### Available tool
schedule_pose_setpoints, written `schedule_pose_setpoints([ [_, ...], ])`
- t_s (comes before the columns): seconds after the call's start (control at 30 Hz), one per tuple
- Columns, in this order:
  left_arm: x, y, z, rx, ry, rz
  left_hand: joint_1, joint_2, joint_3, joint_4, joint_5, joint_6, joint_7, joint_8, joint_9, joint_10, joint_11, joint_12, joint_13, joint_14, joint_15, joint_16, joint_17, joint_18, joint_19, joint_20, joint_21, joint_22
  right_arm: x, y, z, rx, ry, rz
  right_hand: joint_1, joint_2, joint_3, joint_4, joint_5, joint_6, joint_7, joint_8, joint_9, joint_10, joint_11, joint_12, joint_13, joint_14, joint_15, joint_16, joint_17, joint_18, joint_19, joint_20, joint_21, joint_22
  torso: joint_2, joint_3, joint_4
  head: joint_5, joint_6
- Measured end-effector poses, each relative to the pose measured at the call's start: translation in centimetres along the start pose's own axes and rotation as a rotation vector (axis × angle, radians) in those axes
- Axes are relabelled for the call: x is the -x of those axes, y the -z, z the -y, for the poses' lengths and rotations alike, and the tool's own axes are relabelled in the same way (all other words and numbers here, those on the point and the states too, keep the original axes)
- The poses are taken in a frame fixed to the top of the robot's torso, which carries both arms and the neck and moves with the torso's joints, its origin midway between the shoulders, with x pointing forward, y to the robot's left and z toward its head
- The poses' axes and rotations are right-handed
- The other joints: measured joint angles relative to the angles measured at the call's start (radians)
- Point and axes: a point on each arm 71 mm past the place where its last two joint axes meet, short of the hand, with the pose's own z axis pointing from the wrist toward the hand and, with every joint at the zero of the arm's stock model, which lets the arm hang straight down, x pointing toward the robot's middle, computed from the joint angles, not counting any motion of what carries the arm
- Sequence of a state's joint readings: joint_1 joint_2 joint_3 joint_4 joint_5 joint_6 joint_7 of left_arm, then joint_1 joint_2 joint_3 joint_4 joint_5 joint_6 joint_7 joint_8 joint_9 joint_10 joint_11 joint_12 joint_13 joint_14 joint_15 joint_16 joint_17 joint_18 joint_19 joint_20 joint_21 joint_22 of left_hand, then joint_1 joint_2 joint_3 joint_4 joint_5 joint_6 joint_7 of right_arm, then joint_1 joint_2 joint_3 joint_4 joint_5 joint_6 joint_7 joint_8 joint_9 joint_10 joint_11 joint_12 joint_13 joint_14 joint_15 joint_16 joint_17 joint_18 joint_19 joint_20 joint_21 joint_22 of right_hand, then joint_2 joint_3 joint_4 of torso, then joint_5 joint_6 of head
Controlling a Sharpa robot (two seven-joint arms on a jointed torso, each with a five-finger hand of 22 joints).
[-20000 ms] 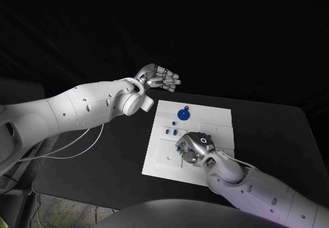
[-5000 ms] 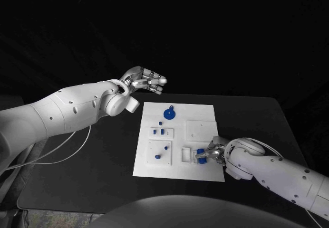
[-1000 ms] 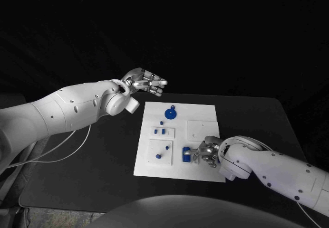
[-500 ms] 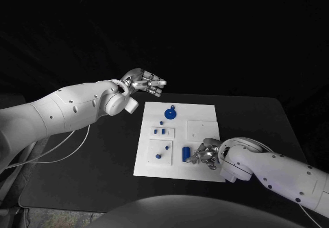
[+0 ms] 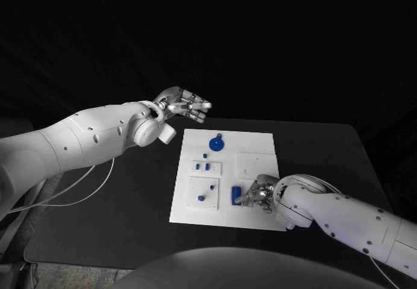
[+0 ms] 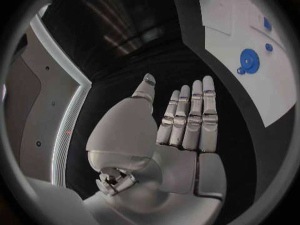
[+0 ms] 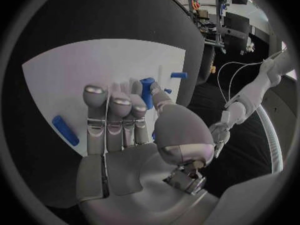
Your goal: Assemble the parts on the task board
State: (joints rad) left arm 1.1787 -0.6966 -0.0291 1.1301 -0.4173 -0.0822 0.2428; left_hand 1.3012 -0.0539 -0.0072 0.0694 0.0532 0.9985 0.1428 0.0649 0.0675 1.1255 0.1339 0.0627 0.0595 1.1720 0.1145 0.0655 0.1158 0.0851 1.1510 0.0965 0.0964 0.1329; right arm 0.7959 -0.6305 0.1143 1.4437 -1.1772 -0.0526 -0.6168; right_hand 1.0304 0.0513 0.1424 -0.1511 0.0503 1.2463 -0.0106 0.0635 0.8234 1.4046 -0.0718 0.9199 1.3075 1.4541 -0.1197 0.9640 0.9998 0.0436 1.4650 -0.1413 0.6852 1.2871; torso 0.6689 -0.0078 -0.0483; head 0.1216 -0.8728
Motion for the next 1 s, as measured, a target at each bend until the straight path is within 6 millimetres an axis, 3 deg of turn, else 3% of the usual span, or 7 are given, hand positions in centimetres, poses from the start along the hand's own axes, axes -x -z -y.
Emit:
schedule_pose_setpoints([
  [0.27,0.0,0.0,0.0,0.001,0.000,-0.002,0.000,0.000,0.000,0.000,0.000,0.000,0.000,0.000,0.000,0.000,0.000,0.000,0.000,0.000,0.000,0.000,0.000,0.000,0.000,0.000,0.000,0.000,0.0,-0.1,-0.1,0.001,0.004,0.007,0.000,0.000,0.010,-0.011,0.000,0.003,-0.003,0.000,0.009,0.000,0.000,0.000,0.000,0.000,0.000,0.000,0.001,0.001,0.000,0.000,0.000,0.000,-0.001,-0.0003,-0.0012,0.000,0.000],
  [0.4,0.0,0.0,0.0,0.001,-0.001,-0.002,0.000,0.000,0.000,0.000,0.000,0.000,0.000,0.000,0.000,0.000,0.000,0.000,0.000,0.000,0.000,0.000,0.000,0.000,0.000,0.000,0.000,0.000,0.0,-0.1,0.1,0.001,0.000,0.012,-0.015,-0.013,0.009,-0.010,0.000,0.003,-0.003,0.000,0.013,0.000,0.000,0.000,0.000,0.000,0.000,0.000,0.001,0.001,0.000,0.000,0.000,0.000,-0.001,-0.0002,-0.0012,-0.001,0.000],
  [0.67,0.0,0.0,0.0,0.003,-0.001,-0.001,0.000,0.000,0.000,0.000,0.000,0.000,0.000,0.000,0.000,0.000,0.000,0.000,0.000,0.000,0.000,0.000,0.000,0.000,0.000,0.000,0.000,0.000,0.2,0.6,0.8,0.011,-0.028,0.019,-0.075,-0.058,-0.033,0.045,0.000,0.003,-0.003,0.000,0.026,0.000,0.000,0.000,0.000,0.000,0.000,0.000,0.002,0.001,0.000,0.000,0.000,0.000,-0.001,0.0000,-0.0016,-0.002,0.000],
  [0.77,0.1,0.0,-0.1,0.003,-0.002,-0.001,0.000,0.000,0.000,0.000,0.000,0.000,0.000,0.000,0.000,0.000,0.000,0.000,0.000,0.000,0.000,0.000,0.000,0.000,0.000,0.000,0.000,0.000,0.6,1.0,0.9,0.024,-0.050,0.023,-0.077,-0.060,-0.036,0.063,0.000,0.003,-0.003,0.000,0.031,0.000,0.000,0.000,0.000,0.000,0.000,0.000,0.002,0.001,0.000,0.000,0.000,0.000,-0.001,0.0000,-0.0019,-0.004,0.000],
  [0.83,0.1,0.0,-0.1,0.004,-0.002,-0.001,0.000,0.000,0.000,0.000,0.000,0.000,0.000,0.000,0.000,0.000,0.000,0.000,0.000,0.000,0.000,0.000,0.000,0.000,0.000,0.000,0.000,0.000,1.0,1.3,1.1,0.032,-0.069,0.024,-0.054,-0.083,-0.030,0.118,0.000,0.003,-0.003,0.000,0.042,0.000,0.000,0.000,0.000,0.000,0.000,0.000,0.005,0.001,0.000,0.000,0.000,-0.001,-0.001,0.0000,-0.0021,-0.006,0.000],
  [0.87,0.1,0.0,-0.1,0.004,-0.002,-0.001,0.000,0.000,0.000,0.000,0.000,0.000,0.000,0.000,0.000,0.000,0.000,0.000,0.000,0.000,0.000,0.000,0.000,0.000,0.000,0.000,0.000,0.000,1.2,1.4,1.1,0.035,-0.077,0.025,-0.054,-0.089,-0.030,0.127,0.000,0.003,-0.003,0.000,0.045,0.000,0.000,0.000,0.000,0.000,0.000,0.000,0.005,0.001,0.000,0.000,0.000,-0.001,-0.001,0.0001,-0.0021,-0.007,0.000],
  [1.0,0.1,0.1,-0.1,0.005,-0.002,-0.001,0.000,0.000,0.000,0.000,0.000,0.000,0.000,0.000,0.000,0.000,0.000,0.000,0.000,0.000,0.000,0.000,0.000,0.000,0.000,0.000,0.000,0.000,1.9,1.8,1.3,0.053,-0.109,0.029,-0.059,-0.094,-0.042,0.141,0.000,0.003,-0.003,0.000,0.047,0.000,0.000,0.000,0.000,0.000,0.000,0.000,0.005,0.001,0.000,0.000,0.000,-0.001,-0.001,-0.0001,-0.0022,-0.010,0.000],
])
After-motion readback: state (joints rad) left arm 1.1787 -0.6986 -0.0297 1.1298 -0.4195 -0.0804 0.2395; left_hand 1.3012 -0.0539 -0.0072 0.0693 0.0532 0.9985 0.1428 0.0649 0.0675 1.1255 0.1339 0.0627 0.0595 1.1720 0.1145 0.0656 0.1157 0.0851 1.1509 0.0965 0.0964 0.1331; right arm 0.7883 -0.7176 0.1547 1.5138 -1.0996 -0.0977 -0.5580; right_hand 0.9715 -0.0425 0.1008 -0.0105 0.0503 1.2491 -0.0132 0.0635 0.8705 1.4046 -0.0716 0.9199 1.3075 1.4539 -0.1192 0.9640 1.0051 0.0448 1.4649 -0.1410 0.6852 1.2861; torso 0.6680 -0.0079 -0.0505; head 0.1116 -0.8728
